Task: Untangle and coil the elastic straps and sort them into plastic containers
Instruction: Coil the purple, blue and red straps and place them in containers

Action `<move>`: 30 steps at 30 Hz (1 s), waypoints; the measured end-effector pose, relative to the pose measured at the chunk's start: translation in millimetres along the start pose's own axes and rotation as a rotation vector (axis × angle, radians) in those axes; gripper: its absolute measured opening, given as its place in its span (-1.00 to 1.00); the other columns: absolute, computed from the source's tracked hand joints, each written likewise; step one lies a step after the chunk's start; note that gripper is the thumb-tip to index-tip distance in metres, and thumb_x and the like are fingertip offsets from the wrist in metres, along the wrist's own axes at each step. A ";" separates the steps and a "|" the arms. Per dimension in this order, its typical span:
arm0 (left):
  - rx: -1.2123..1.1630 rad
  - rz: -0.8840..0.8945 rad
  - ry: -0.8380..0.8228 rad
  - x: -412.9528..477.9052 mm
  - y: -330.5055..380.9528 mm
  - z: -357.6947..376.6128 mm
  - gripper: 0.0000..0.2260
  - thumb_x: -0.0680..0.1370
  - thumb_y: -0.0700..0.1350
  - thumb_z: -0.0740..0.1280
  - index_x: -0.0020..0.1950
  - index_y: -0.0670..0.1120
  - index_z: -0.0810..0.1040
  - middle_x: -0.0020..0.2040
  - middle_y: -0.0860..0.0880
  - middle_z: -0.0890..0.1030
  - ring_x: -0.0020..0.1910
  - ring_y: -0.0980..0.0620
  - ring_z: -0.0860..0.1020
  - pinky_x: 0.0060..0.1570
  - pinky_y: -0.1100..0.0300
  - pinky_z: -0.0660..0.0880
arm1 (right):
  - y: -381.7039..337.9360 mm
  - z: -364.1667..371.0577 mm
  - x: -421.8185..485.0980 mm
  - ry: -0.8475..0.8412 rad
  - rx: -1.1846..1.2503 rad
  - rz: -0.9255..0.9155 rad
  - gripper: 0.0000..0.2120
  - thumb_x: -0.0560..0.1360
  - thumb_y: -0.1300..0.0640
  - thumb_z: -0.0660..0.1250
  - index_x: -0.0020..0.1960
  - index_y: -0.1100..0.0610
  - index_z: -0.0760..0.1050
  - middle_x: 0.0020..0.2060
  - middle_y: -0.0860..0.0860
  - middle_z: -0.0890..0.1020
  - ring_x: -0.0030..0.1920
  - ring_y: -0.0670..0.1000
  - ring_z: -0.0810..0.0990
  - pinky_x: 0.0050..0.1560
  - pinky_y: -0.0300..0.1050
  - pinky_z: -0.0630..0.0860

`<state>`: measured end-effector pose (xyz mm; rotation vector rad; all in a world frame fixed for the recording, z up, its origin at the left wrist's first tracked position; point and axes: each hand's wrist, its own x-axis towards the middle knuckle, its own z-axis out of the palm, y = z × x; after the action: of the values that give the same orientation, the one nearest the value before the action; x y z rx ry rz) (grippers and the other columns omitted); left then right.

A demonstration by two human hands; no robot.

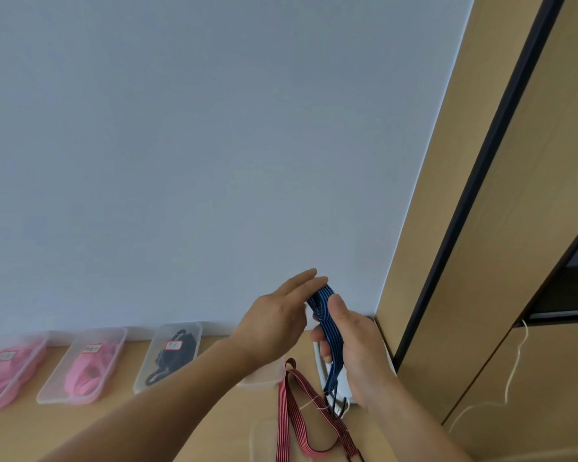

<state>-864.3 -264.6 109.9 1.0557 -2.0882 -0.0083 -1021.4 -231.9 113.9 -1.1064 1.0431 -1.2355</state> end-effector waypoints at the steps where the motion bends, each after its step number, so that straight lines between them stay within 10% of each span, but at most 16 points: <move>1: -0.201 -0.168 -0.051 1.1 2.4 -1.3 -0.41 0.53 -0.32 0.28 0.52 0.06 0.29 0.46 0.02 0.43 0.07 0.13 0.63 -0.02 0.28 0.58 | -1.8 -0.5 0.1 0.004 -0.004 -0.019 -0.39 0.39 -0.31 0.29 -0.06 0.27 0.60 -0.34 0.13 0.64 -0.44 -0.01 0.49 -0.40 -0.17 0.44; 4: -0.897 -0.711 -0.258 13.8 9.6 -13.2 -0.53 0.56 -0.06 0.22 0.49 0.00 0.33 0.29 -0.01 0.59 0.13 0.09 0.62 0.22 0.07 0.53 | -8.2 -1.7 0.9 -0.017 -0.017 -0.047 -0.48 0.44 -0.22 0.28 -0.02 0.26 0.58 -0.31 0.12 0.66 -0.43 -0.02 0.52 -0.37 -0.18 0.48; 7: -1.096 -0.746 -0.408 20.6 15.8 -23.0 -0.62 0.60 0.12 0.17 0.05 -0.14 0.60 -0.19 -0.09 0.64 -0.11 -0.04 0.61 0.16 -0.06 0.50 | -9.1 -0.3 0.5 -0.060 -0.068 -0.057 -0.49 0.45 -0.18 0.27 0.01 0.30 0.56 -0.31 0.11 0.67 -0.40 0.01 0.56 -0.30 -0.11 0.53; 10: -1.116 -0.751 -0.313 19.4 17.3 -23.9 -0.59 0.54 0.09 0.32 0.10 -0.26 0.58 -0.05 -0.20 0.68 0.01 -0.19 0.63 0.19 -0.11 0.50 | -6.8 -0.6 -2.6 -0.083 -0.040 -0.057 -0.49 0.44 -0.16 0.28 0.02 0.32 0.55 -0.30 0.14 0.68 -0.36 0.05 0.62 -0.29 -0.17 0.57; 21: -0.912 -0.618 -0.122 16.5 8.4 -27.2 -0.57 0.48 -0.11 0.40 0.34 -0.03 0.44 0.16 -0.02 0.64 0.00 -0.10 0.68 -0.01 -0.07 0.64 | 2.3 -7.1 -4.7 -0.179 -0.244 0.153 -0.80 0.64 0.11 0.22 0.05 0.25 0.51 -0.24 0.14 0.72 -0.33 0.06 0.66 -0.29 -0.11 0.54; 30: -0.148 -0.032 -0.175 -5.4 3.1 -17.2 -0.54 0.57 -0.13 0.36 0.46 0.01 0.39 0.33 0.12 0.54 0.23 0.13 0.54 0.19 0.27 0.49 | -3.8 -10.9 4.7 -0.215 0.040 0.267 -0.78 0.60 0.29 0.17 0.01 0.36 0.57 -0.22 0.27 0.66 -0.39 0.12 0.58 -0.39 -0.12 0.51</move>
<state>-853.5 -253.4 119.4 1.0287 -2.1885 -0.2763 -1032.5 -237.3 115.8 -1.0079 0.9621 -0.9005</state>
